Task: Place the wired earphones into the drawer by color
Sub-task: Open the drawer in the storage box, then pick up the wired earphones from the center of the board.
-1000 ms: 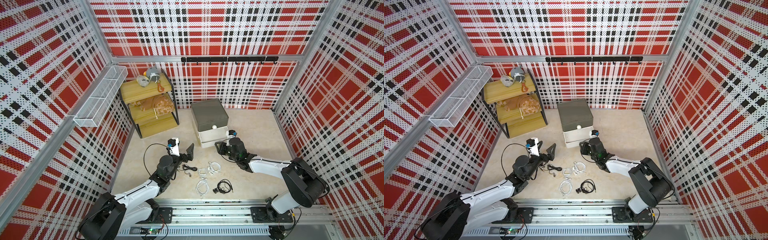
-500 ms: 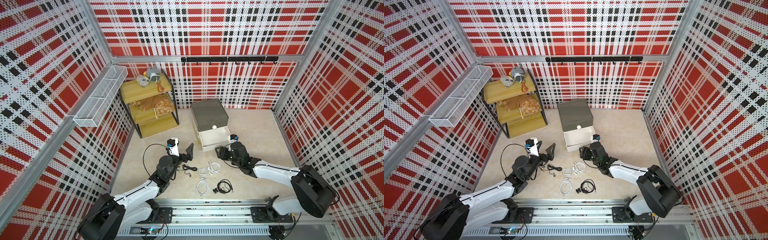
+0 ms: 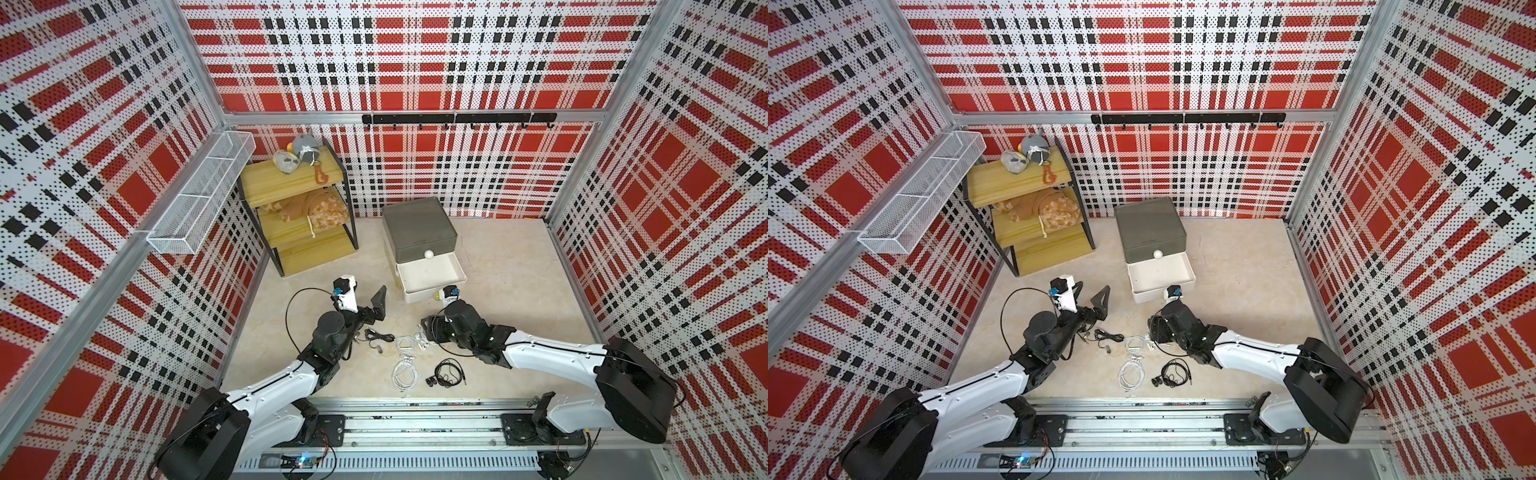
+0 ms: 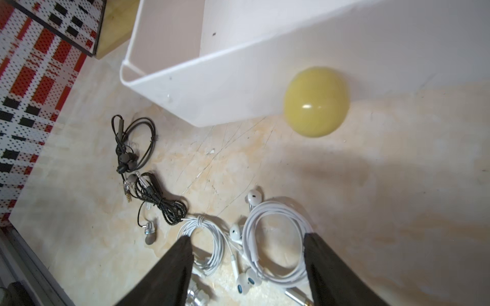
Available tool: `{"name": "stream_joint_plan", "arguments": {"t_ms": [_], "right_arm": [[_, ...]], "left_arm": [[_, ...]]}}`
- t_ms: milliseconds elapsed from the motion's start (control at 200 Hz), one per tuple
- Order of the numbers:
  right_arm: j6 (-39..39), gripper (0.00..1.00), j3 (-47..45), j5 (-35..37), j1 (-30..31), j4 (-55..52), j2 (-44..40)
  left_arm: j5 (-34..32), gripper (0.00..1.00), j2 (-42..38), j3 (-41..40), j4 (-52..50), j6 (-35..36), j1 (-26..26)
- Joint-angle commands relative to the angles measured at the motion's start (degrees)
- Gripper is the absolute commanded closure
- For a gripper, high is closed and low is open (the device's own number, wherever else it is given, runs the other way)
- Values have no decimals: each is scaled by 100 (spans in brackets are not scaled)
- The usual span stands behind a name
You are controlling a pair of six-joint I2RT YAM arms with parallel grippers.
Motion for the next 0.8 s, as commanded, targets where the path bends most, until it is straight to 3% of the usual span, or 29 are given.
{"name": "stream_joint_plan", "arguments": {"t_ms": [0, 155, 792], "right_arm": [[-159, 35, 299, 211, 187, -308, 377], [-62, 50, 489, 220, 283, -277, 833], [403, 67, 854, 474, 317, -536, 1606]], "left_arm": [[-71, 1, -97, -88, 106, -26, 32], [-98, 1, -142, -116, 97, -22, 41], [-60, 1, -83, -88, 96, -35, 58]]}}
